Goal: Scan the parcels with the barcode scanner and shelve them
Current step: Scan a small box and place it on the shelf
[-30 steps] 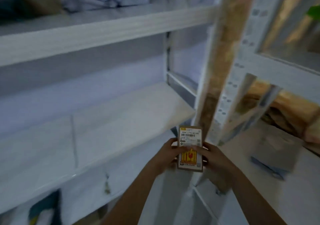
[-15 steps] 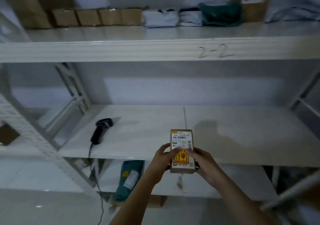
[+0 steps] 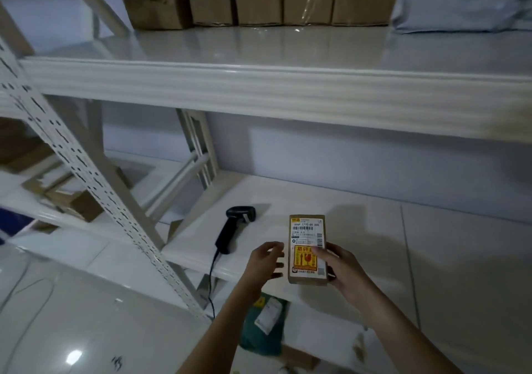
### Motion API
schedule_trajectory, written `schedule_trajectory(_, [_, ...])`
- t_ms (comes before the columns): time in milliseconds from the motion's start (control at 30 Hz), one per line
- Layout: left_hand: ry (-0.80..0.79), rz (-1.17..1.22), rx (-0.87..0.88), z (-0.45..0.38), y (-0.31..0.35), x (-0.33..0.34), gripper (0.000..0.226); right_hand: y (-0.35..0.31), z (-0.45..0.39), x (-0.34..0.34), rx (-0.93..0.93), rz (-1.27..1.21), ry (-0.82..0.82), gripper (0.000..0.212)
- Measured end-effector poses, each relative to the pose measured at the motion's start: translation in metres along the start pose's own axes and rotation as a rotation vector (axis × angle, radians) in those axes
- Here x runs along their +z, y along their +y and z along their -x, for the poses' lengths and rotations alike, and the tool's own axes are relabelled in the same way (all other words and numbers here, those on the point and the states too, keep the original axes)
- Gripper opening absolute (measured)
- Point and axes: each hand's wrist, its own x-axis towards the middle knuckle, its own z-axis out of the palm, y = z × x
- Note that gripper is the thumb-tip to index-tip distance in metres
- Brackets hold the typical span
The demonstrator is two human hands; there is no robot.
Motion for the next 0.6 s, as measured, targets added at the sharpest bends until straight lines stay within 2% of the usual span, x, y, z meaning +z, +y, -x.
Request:
schedule_trajectory(67, [0.153, -0.125, 0.051, -0.029, 0.0, -0.024, 0.021, -0.007, -0.027, 0.011, 0.014, 0.026, 0.01, 0.036])
schedule_trajectory(167, [0.408, -0.463, 0.125, -0.078, -0.001, -0.064, 0.019, -0.017, -0.069, 0.026, 0.028, 0.054, 0.004, 0.046])
schedule_trajectory(233, [0.516, -0.615, 0.115, -0.103, -0.002, -0.084, 0.03, -0.023, -0.089, 0.033, 0.038, 0.046, 0.001, 0.047])
schedule_trajectory(267, [0.525, -0.644, 0.057, -0.112, 0.002, -0.091, 0.042, -0.025, -0.098, 0.037, 0.047, 0.038, -0.001, 0.046])
schedule_trajectory(333, [0.432, -0.705, -0.086, -0.126, 0.004, -0.103, 0.067, -0.028, -0.11, 0.046, 0.07, 0.031, -0.002, 0.042])
schedule_trajectory(400, [0.291, -0.743, -0.195, -0.137, 0.004, -0.113, 0.08, -0.029, -0.119, 0.056, 0.076, 0.037, 0.013, 0.04])
schedule_trajectory(467, [0.208, -0.78, -0.225, -0.147, 0.001, -0.12, 0.072, -0.028, -0.127, 0.061, 0.077, 0.059, 0.039, 0.046])
schedule_trajectory(600, [0.064, -0.876, -0.105, -0.163, 0.001, -0.135, 0.043, -0.019, -0.13, 0.074, 0.099, 0.049, 0.146, 0.052])
